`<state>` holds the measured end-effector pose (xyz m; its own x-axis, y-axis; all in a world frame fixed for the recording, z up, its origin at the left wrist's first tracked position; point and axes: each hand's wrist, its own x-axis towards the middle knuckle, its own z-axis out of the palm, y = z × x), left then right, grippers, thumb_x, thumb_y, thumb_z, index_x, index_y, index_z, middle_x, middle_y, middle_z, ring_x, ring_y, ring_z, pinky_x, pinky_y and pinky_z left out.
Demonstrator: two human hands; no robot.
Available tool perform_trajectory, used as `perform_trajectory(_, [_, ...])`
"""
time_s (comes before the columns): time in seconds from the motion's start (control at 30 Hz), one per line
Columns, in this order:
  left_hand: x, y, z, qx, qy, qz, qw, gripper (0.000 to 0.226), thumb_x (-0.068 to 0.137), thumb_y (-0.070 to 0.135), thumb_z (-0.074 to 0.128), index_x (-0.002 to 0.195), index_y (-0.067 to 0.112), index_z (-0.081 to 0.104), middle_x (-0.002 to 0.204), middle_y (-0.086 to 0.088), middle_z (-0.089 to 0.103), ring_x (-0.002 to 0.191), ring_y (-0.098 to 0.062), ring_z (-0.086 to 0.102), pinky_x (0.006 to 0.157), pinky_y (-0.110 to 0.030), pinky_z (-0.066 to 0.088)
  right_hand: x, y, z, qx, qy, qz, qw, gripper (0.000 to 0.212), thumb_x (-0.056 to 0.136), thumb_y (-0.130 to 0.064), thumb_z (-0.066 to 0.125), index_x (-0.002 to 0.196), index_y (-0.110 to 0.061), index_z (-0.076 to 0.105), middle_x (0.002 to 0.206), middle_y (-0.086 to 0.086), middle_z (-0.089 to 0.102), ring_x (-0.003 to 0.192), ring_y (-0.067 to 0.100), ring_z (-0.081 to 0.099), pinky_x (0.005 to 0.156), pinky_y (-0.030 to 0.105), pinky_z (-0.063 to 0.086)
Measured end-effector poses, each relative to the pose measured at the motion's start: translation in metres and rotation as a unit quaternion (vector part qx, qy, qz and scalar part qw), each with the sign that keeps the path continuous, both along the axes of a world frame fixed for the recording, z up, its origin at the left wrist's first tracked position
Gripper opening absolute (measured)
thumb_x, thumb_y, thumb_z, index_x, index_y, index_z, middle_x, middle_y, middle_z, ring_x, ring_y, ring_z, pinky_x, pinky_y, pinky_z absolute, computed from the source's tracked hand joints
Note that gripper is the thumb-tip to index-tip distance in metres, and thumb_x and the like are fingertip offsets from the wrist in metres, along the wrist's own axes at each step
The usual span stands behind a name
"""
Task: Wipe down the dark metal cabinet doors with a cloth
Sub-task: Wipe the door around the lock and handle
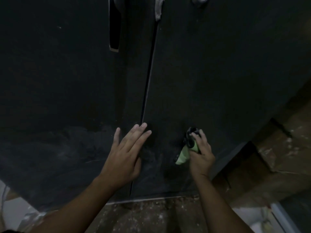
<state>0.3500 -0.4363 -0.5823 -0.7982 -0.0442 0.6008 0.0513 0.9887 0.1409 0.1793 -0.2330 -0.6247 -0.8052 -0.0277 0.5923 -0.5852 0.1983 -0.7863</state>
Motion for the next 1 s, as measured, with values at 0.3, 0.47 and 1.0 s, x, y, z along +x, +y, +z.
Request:
perform_trajectory(0.3, [-0.017, 0.017, 0.007, -0.075, -0.052, 0.039, 0.995, 0.084, 0.077, 0.028, 0.047, 0.156, 0.015, 0.025, 0.167, -0.005, 0.006, 0.153, -0.022, 0.005, 0.119, -0.060, 0.008, 0.003, -0.043, 0.060, -0.171, -0.057, -0.184, 0.966, 0.057, 0.090, 0.007, 0.057, 0.145, -0.006, 0.046, 0.158, 0.016, 0.031, 0.137, 0.009, 0.032, 0.102, 0.001, 0.029])
perform_trajectory(0.47, [-0.051, 0.029, 0.028, -0.149, -0.037, 0.072, 0.985, 0.083, 0.082, 0.032, 0.055, 0.157, 0.015, 0.023, 0.166, -0.010, 0.007, 0.153, -0.026, 0.007, 0.115, -0.066, 0.008, 0.004, -0.045, 0.049, 0.067, 0.141, -0.095, 0.983, 0.062, 0.091, -0.005, 0.048, 0.150, -0.016, 0.035, 0.160, 0.019, 0.023, 0.149, 0.030, 0.021, 0.122, 0.033, 0.022])
perform_trajectory(1.0, [-0.156, 0.130, 0.063, -0.321, -0.024, 0.008, 0.947, 0.085, 0.083, 0.042, 0.051, 0.157, 0.015, 0.021, 0.166, -0.013, -0.001, 0.153, -0.027, 0.003, 0.111, -0.072, -0.007, -0.089, 0.085, 0.026, 0.018, 0.016, -0.166, 0.986, 0.081, 0.089, 0.009, 0.053, 0.153, -0.033, 0.027, 0.165, -0.001, 0.015, 0.145, -0.010, 0.009, 0.106, -0.002, 0.018])
